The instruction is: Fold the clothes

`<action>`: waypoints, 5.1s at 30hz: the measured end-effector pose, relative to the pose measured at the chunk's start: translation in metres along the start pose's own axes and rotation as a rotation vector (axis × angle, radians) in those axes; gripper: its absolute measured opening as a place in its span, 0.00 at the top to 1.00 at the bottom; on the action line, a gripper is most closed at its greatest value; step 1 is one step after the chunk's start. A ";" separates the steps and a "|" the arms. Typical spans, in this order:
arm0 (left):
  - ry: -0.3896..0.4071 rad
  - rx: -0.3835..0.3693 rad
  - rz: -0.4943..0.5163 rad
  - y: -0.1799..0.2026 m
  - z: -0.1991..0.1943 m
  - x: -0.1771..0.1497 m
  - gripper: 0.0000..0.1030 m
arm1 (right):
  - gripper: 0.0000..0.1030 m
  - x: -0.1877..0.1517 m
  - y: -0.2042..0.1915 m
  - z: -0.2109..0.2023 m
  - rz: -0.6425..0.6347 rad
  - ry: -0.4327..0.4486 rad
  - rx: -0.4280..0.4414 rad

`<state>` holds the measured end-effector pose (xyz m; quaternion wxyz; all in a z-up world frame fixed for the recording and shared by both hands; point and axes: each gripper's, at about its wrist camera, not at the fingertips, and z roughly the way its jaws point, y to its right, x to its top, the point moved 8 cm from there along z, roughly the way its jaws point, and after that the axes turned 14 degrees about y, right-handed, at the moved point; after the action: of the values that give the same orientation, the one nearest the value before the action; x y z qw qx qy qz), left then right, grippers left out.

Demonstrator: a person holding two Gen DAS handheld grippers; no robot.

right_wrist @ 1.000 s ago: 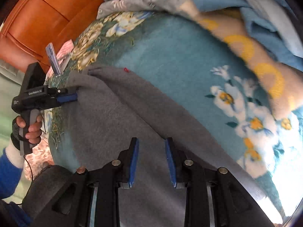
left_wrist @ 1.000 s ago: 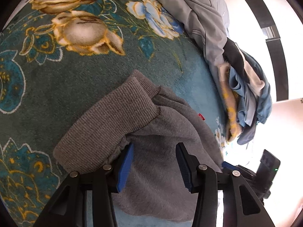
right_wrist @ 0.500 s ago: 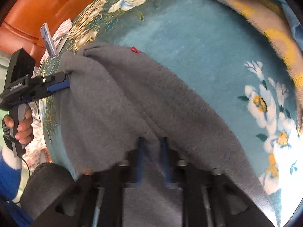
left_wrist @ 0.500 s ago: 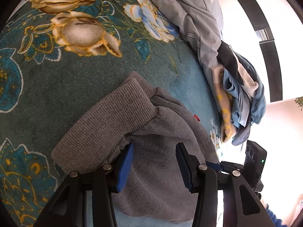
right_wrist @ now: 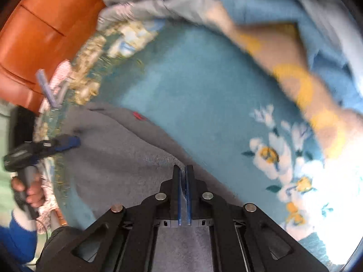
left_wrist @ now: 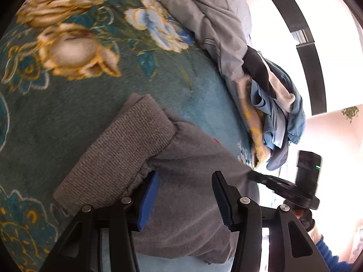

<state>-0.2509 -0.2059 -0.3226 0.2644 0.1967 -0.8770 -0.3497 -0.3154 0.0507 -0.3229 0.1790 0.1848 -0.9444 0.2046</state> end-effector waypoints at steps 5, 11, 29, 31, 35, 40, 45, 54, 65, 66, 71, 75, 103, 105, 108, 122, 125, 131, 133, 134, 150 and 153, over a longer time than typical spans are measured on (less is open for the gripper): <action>0.031 -0.022 0.038 0.015 -0.015 0.010 0.46 | 0.97 -0.009 0.002 0.008 0.017 -0.024 -0.002; 0.111 0.090 0.133 0.006 -0.031 0.035 0.43 | 0.96 -0.014 0.003 0.003 0.032 -0.023 0.007; 0.040 0.042 0.100 -0.013 -0.005 0.025 0.67 | 0.96 -0.018 0.002 0.007 0.096 -0.040 -0.013; 0.038 0.059 0.127 -0.013 -0.005 0.022 0.95 | 0.96 -0.017 0.002 0.005 0.097 -0.033 -0.018; 0.090 0.046 0.134 -0.005 -0.011 0.029 0.96 | 0.95 -0.012 0.003 -0.001 0.106 0.001 -0.024; 0.151 0.032 0.161 0.014 -0.014 0.055 0.96 | 0.95 -0.002 0.004 -0.014 0.104 0.051 -0.028; 0.086 0.175 0.163 -0.013 0.025 0.054 0.96 | 0.95 -0.006 0.014 -0.001 0.148 0.023 -0.046; 0.127 0.171 0.104 -0.018 -0.004 0.044 0.85 | 0.88 -0.005 0.013 -0.002 0.099 0.002 -0.099; 0.139 0.236 -0.008 -0.056 -0.047 -0.004 0.42 | 0.46 -0.023 0.012 -0.093 0.182 0.154 -0.197; 0.129 0.218 -0.036 -0.059 -0.044 -0.008 0.42 | 0.46 -0.031 0.014 -0.102 0.201 0.161 -0.205; 0.092 0.134 -0.175 -0.066 -0.025 -0.021 0.42 | 0.46 -0.075 0.031 -0.146 0.305 0.189 -0.256; 0.100 0.120 -0.248 -0.066 -0.014 -0.019 0.44 | 0.46 -0.111 0.055 -0.185 0.430 0.235 -0.302; 0.109 0.394 -0.402 -0.063 -0.016 -0.016 0.66 | 0.40 -0.375 0.278 -0.286 1.404 0.758 -0.292; 0.113 0.404 -0.412 -0.062 -0.016 -0.018 0.65 | 0.40 -0.372 0.279 -0.286 1.412 0.785 -0.288; 0.120 0.419 -0.426 -0.060 -0.017 -0.020 0.65 | 0.40 -0.371 0.278 -0.289 1.446 0.820 -0.276; 0.087 0.326 -0.466 -0.075 -0.024 -0.021 0.63 | 0.72 -0.363 0.280 -0.292 1.510 0.824 -0.326; 0.089 0.300 -0.478 -0.076 -0.025 -0.022 0.63 | 0.76 -0.353 0.275 -0.307 1.509 0.847 -0.356; 0.086 0.241 -0.501 -0.079 -0.029 -0.024 0.62 | 0.77 -0.240 0.208 -0.342 1.082 0.820 -0.461; 0.090 0.222 -0.509 -0.079 -0.030 -0.025 0.61 | 0.77 -0.189 0.169 -0.339 0.880 0.779 -0.471; 0.092 0.212 -0.513 -0.079 -0.031 -0.025 0.61 | 0.77 -0.172 0.149 -0.320 0.817 0.745 -0.458; 0.084 0.129 -0.559 -0.083 -0.036 -0.027 0.61 | 0.76 -0.075 -0.078 -0.070 0.136 0.315 -0.422; 0.081 0.123 -0.561 -0.084 -0.033 -0.024 0.61 | 0.72 -0.082 -0.092 -0.047 0.058 0.258 -0.416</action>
<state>-0.1983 -0.2669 -0.3704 0.1797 0.4610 -0.7967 -0.3472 -0.1931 0.0164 -0.2872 0.3262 0.0893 -0.9405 0.0325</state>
